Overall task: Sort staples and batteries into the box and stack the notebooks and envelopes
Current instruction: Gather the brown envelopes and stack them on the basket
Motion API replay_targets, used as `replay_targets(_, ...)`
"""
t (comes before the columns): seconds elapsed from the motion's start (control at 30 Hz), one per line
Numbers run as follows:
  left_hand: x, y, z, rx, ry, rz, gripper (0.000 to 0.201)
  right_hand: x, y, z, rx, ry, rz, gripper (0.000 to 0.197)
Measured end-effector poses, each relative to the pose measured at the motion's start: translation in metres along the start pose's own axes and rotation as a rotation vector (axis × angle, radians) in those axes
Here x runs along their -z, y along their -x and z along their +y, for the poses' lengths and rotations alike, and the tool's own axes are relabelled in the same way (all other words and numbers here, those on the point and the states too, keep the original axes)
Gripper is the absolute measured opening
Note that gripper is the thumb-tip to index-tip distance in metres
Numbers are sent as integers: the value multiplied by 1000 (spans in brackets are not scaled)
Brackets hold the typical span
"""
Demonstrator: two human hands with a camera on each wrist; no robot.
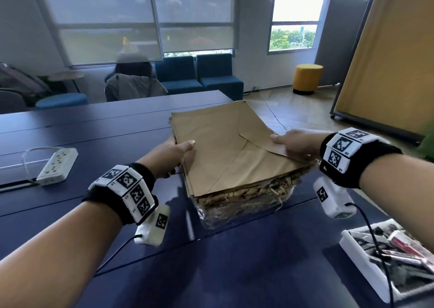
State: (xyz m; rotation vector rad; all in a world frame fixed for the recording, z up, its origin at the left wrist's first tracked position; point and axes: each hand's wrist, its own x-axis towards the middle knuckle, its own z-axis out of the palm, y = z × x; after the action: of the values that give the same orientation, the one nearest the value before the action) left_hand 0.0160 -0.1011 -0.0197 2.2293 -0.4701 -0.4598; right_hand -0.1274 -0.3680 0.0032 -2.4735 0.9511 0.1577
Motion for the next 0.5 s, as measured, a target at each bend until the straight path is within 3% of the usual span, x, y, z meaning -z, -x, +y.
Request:
replay_targets(0.1,11,3,4,-37,-165,132,89,7,15,10,48,-69,44,61)
replay_targets(0.17,8,12,17,-151,-165,249,85,11,30,23,101,-84,77,56)
replay_targets(0.27,-9,34,42,-448,-159,415,63,17,53,40,169,-158,113,64)
replay_targets(0.37,-47,62,69,-713,-134,362,43,26,81,61,250,-90,57,62)
replay_targets(0.5,-113,101,90,-958,-118,105,36,39,109,94,265,84,-4,57)
